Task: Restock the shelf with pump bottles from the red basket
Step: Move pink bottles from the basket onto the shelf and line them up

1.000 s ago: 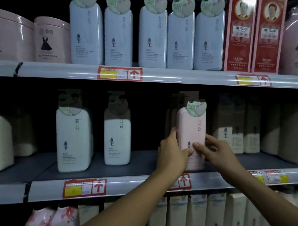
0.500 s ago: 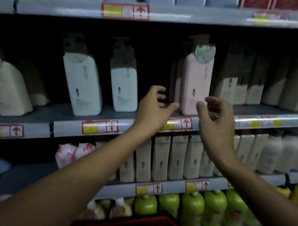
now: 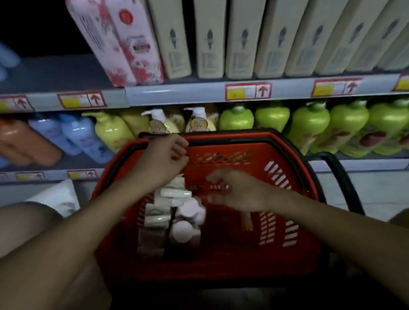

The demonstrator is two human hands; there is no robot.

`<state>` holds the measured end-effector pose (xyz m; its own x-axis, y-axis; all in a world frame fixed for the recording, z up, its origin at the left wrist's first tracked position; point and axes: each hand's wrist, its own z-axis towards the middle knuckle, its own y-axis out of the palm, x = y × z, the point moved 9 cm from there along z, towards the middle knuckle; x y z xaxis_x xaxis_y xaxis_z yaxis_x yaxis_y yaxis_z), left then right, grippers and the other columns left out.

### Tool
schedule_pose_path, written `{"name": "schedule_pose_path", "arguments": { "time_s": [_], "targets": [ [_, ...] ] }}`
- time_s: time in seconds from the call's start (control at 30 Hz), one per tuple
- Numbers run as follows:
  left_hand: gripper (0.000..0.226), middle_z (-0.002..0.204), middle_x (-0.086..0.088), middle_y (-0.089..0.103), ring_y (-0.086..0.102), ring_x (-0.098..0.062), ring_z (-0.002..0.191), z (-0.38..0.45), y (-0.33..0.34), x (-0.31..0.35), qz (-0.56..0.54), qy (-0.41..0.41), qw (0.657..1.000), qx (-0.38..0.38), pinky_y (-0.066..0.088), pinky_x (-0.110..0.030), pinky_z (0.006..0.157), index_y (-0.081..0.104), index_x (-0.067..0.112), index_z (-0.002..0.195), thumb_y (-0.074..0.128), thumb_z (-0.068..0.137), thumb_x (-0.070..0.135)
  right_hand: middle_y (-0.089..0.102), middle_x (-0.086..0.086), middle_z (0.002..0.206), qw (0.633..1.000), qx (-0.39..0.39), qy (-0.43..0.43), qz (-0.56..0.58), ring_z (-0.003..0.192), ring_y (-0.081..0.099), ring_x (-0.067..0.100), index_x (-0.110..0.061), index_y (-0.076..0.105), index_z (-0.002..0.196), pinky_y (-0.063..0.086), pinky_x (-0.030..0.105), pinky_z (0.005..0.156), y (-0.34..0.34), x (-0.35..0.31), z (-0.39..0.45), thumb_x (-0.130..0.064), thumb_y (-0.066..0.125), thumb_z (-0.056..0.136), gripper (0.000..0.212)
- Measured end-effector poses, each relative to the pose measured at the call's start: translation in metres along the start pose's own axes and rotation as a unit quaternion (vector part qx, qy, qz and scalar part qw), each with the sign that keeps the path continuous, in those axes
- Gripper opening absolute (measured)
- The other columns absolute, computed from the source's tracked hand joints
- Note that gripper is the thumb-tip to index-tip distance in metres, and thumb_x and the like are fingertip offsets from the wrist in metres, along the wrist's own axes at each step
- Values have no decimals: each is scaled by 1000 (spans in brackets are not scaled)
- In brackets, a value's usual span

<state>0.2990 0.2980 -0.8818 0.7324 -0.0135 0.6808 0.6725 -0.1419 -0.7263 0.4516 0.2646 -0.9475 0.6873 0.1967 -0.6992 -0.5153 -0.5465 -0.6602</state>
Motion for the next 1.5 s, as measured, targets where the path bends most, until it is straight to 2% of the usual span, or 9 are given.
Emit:
{"name": "schedule_pose_path", "arguments": {
  "time_s": [0.2, 0.33, 0.47, 0.6, 0.8, 1.0, 1.1, 1.3, 1.5],
  "targets": [
    [29, 101, 18, 65, 62, 1, 92, 18, 22, 32, -5, 80, 996, -46, 51, -20, 79, 62, 35, 114, 73, 89, 24, 54, 0, 145, 997, -61, -37, -26, 131, 53, 18, -27, 46, 143, 45, 38, 108, 70, 15, 17, -41, 76, 81, 70],
    [25, 99, 14, 66, 65, -2, 90, 27, 35, 28, 9, 67, 995, -78, 52, -20, 76, 64, 27, 115, 70, 91, 23, 47, -5, 126, 986, 3, -157, -59, 109, 51, 13, -21, 48, 122, 46, 21, 85, 80, -9, 21, -26, 69, 78, 50],
    [23, 101, 9, 69, 65, -9, 94, 33, 52, 12, 34, 26, 991, -127, 54, -35, 87, 65, 26, 115, 69, 92, 26, 60, 8, 126, 988, -10, -111, -102, 111, 59, 28, -18, 55, 132, 48, 39, 90, 86, 15, 33, -27, 74, 78, 58],
    [23, 98, 7, 70, 66, -12, 90, 31, 62, -5, 59, 6, 987, -152, 56, -37, 90, 67, 23, 113, 71, 91, 23, 65, 10, 105, 989, 27, -141, -31, 92, 62, 24, -31, 51, 108, 36, 22, 69, 70, 3, 20, -22, 73, 84, 34],
    [20, 91, 9, 72, 68, -8, 86, 28, 58, -5, 43, 11, 987, -152, 56, -35, 88, 71, 26, 103, 62, 91, 13, 62, -8, 87, 983, 156, 90, 30, 74, 62, 11, -22, 46, 98, 38, 23, 51, 21, 50, 16, -35, 84, 69, 50],
    [28, 71, 12, 72, 70, -5, 76, 19, 63, 2, 56, 15, 975, -213, 58, -35, 76, 72, 32, 81, 59, 84, 8, 55, -13, 74, 971, 221, 90, -15, 63, 54, 7, -22, 43, 92, 30, 18, 47, -28, 57, -3, -35, 82, 73, 45],
    [22, 76, 15, 71, 62, 1, 71, 16, 76, 12, 63, 45, 972, -221, 48, -24, 70, 71, 27, 102, 66, 84, 14, 58, -13, 71, 947, 296, 123, -3, 62, 56, 5, -20, 47, 91, 35, 22, 50, -68, 64, -18, -42, 84, 72, 46],
    [94, 145, 5, 50, 49, -12, 129, 9, 109, 30, 39, 110, 977, -179, 42, -28, 101, 33, 29, 149, 84, 71, 45, 59, -11, 67, 921, 368, 124, -36, 62, 55, 5, -19, 51, 85, 34, 26, 52, -109, 37, -47, -47, 84, 68, 46],
    [84, 122, 20, 61, 61, -1, 108, 8, 112, 51, -135, 73, 988, -29, 50, -21, 82, 43, 42, 128, 87, 56, 41, 56, -11, 66, 896, 422, 134, 24, 63, 56, 1, -18, 54, 80, 31, 18, 49, -126, 7, -65, -55, 78, 69, 46]
  ]
}}
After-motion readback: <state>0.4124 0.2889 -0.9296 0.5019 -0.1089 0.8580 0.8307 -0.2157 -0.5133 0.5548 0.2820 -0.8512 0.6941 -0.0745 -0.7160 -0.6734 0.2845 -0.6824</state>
